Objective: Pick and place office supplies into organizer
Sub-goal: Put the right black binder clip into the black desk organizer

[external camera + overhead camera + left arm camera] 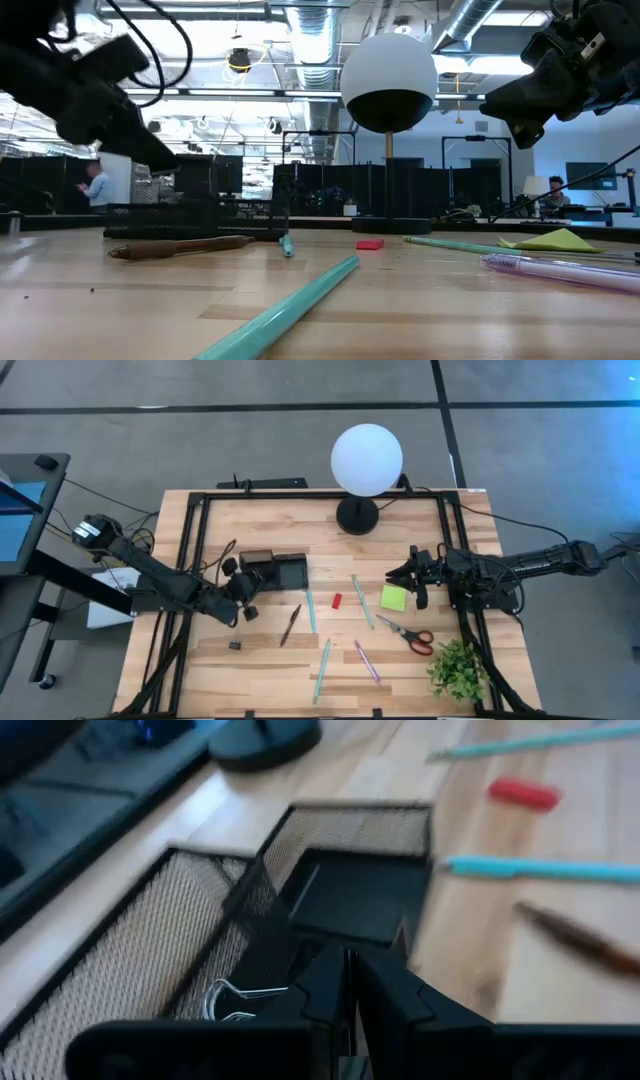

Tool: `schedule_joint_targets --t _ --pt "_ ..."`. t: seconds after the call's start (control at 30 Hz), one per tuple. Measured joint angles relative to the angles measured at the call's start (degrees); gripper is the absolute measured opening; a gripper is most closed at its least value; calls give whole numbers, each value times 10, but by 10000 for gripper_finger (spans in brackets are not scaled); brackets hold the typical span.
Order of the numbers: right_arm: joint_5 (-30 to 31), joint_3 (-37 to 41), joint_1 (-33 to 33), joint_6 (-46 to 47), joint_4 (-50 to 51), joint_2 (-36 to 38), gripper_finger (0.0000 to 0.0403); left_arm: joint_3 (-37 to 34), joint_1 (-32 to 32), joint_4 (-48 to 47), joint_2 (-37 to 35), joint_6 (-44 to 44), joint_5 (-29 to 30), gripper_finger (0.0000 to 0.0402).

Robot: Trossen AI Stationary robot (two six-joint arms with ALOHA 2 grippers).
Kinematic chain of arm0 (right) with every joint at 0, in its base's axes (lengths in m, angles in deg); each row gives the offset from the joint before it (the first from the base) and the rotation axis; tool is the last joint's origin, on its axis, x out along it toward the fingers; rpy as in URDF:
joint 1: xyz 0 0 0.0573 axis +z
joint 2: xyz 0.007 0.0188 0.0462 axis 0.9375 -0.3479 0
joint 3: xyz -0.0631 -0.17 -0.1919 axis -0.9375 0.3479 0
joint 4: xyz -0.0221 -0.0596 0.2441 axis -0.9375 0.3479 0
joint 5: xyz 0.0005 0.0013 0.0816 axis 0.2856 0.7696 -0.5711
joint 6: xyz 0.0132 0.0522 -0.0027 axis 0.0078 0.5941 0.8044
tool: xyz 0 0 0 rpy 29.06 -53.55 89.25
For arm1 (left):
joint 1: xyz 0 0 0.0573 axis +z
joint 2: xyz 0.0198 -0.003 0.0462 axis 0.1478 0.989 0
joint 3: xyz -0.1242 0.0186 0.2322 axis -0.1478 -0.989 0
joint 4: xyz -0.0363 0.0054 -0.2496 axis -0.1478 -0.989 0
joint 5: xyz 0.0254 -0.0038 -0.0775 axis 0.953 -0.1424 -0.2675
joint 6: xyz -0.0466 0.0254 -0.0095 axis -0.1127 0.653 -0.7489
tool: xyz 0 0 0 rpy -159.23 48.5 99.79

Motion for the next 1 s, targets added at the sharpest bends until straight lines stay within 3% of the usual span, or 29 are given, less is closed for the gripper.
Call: schedule_joint_targets --t 0.13,0.4,0.67,1.0 --pt "0 0 0 0 0 0 77 0 23 -14 0 -1 -38 18" --pt "0 0 0 -1 0 0 77 0 24 -25 0 -9 -4 18" --pt "0 0 0 -1 0 0 77 0 31 -100 0 -108 5 19" --pt "0 0 0 -1 0 0 77 0 96 -114 0 -147 10 82"
